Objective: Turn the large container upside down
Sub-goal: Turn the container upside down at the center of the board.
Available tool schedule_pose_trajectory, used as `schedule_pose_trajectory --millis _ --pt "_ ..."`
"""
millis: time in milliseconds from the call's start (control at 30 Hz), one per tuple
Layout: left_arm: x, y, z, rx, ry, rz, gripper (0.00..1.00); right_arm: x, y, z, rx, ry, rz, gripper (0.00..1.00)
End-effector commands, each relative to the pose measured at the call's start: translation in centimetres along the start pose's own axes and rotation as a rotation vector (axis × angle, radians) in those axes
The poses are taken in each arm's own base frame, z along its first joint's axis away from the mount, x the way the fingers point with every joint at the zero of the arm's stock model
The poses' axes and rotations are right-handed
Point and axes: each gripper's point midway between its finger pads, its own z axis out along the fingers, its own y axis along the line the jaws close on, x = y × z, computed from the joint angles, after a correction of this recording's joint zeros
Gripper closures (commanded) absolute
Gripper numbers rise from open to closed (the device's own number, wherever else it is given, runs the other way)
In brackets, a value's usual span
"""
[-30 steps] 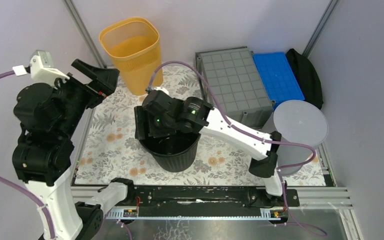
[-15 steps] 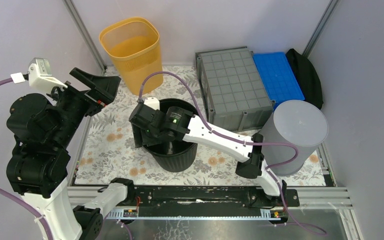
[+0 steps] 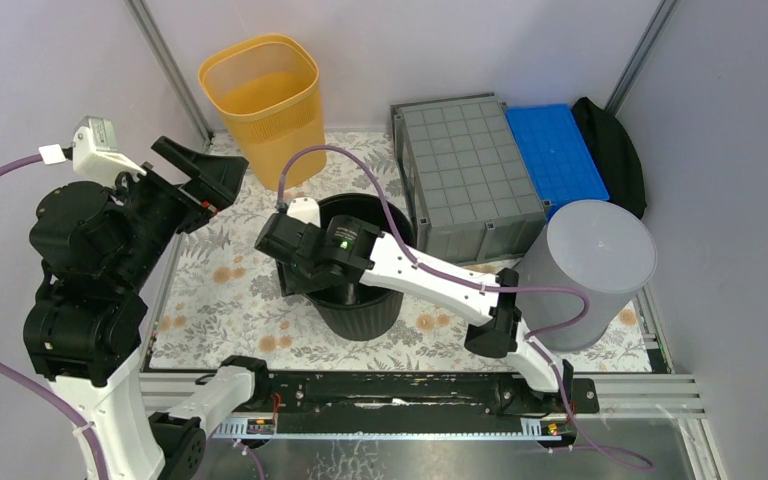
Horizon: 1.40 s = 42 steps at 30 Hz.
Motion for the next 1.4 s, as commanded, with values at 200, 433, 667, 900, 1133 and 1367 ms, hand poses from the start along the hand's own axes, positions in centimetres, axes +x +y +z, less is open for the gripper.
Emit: schedule_pose_trajectory --millis 200,433,667,900,1133,1367 --pt "0.5 -0.3 0.0 0.028 0.016 0.012 0.00 2.0 -2.6 1.0 0.108 0.088 -0.028 0.65" --pt "1.0 -0.2 0.5 0.032 0.036 0.011 0.00 2.0 -1.9 0.4 0.046 0.115 -0.026 1.00" --pt "0.7 -0.5 0.2 0.039 0.031 0.020 0.00 -1.8 2.9 -4.4 -0.226 0.008 0.011 1.00" --pt "0.6 -0.5 0.3 0.036 0.034 0.025 0.00 -6.1 5.9 -11.2 -0.508 -0.191 0.058 1.00" --pt "0.3 -0.8 0.2 0.042 0.033 0.027 0.00 -8.5 7.9 -14.4 -0.775 -0.286 0.144 1.00" --pt "-0.2 -1.0 -0.1 0.034 0.031 0.048 0.00 -10.2 7.4 -13.7 -1.072 -0.277 0.298 1.00"
